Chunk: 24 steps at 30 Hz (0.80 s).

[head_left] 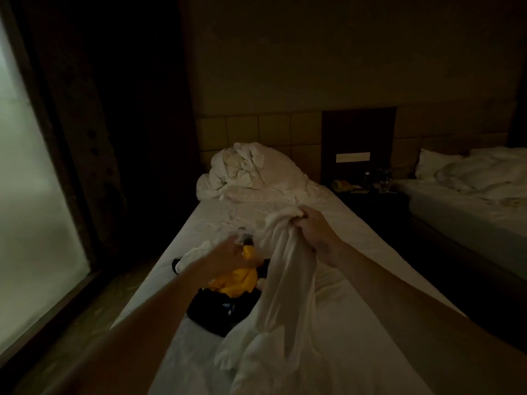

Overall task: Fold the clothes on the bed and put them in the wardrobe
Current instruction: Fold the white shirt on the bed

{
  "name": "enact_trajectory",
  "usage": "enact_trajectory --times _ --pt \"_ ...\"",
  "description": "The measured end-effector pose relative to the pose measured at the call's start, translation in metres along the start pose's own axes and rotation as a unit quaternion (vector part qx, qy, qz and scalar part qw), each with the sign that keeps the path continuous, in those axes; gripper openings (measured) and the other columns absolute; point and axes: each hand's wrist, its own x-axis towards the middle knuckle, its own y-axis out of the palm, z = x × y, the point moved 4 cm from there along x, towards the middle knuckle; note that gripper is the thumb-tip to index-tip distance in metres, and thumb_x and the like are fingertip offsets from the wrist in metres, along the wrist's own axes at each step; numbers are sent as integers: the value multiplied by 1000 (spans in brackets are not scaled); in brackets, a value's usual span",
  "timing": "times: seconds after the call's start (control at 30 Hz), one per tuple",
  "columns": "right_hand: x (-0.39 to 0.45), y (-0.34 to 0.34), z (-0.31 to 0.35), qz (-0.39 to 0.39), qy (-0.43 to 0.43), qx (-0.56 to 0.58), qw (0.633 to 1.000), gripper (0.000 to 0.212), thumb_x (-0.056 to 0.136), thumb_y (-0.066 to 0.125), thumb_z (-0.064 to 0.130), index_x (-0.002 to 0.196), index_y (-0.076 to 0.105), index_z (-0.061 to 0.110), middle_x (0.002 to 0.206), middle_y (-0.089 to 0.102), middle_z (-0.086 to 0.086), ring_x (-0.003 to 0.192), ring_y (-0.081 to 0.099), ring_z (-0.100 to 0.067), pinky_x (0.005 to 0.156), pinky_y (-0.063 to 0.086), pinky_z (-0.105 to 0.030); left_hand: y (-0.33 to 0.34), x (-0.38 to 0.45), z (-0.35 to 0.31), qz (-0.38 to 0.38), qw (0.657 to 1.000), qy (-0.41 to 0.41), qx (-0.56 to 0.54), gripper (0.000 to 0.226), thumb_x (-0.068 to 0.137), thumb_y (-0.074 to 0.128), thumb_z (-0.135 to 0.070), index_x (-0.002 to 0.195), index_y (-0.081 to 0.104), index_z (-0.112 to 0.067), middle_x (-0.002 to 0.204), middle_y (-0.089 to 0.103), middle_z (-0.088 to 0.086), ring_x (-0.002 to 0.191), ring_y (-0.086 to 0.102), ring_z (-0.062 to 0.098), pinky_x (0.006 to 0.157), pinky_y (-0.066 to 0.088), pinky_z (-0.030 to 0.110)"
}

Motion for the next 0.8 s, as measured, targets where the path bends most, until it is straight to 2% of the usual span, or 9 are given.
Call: enact_trajectory --times 0.1,0.2,0.27,0.37,0.43,0.57,0.63,0.73,0.8 --pt "1 -2 16 -13 17 81 996 28 98 42 9 111 65 15 115 65 -8 109 60 -25 101 47 -42 37 -5 39 118 991 -53 45 66 71 82 -46 125 47 -29 117 55 -14 107 56 7 83 51 19" --pt "2 -8 27 -5 15 103 995 27 100 43 13 106 66 25 113 67 -3 108 62 -20 102 46 -40 55 -2 48 94 994 -30 -45 77 67 78 -60 130 50 -25 120 63 -11 109 62 11 89 55 28" --pt "2 -17 29 5 23 133 991 22 101 45 19 101 65 27 108 69 -1 104 64 -19 99 48 -39 59 0 39 83 987 -40 -133 60 77 72 -52 127 49 -29 119 62 -8 109 61 15 87 56 30" --pt "5 -40 25 1 49 160 986 27 101 46 32 120 61 20 115 67 -2 106 63 -20 99 47 -39 43 10 25 -43 985 -24 -166 10 94 61 -28 101 55 -33 97 62 -2 95 62 23 68 52 29" --pt "8 -57 17 -20 60 155 986 34 100 48 35 127 59 17 116 67 -4 104 64 -20 93 49 -37 17 17 19 -151 971 15 -186 15 89 65 -23 81 57 -33 81 61 -1 82 62 25 64 47 33" --pt "16 -81 -4 -91 56 5 994 44 85 65 49 116 67 19 106 69 -1 95 66 -22 91 53 -43 -32 17 -5 -261 957 85 -90 3 92 60 -13 89 62 -14 83 60 -2 76 56 14 70 44 32" --pt "20 -84 -14 -124 48 -90 987 48 79 69 55 106 67 16 101 65 1 94 62 -19 89 51 -39 -46 12 -24 -289 948 124 -53 15 92 58 -12 77 59 -11 68 54 -1 62 49 11 60 39 30" --pt "21 -83 -22 -151 22 -230 961 37 82 72 47 79 52 16 79 51 1 81 52 -18 63 38 -30 -61 5 -40 -325 934 146 4 30 90 63 -18 62 54 -11 57 48 -2 53 43 9 52 35 26" --pt "20 -77 -30 -133 53 -298 944 40 79 74 46 86 48 17 88 52 0 88 53 -21 66 38 -31 -64 0 -48 -317 934 159 41 31 87 67 -23 59 57 -14 55 52 -3 51 46 7 49 36 21"
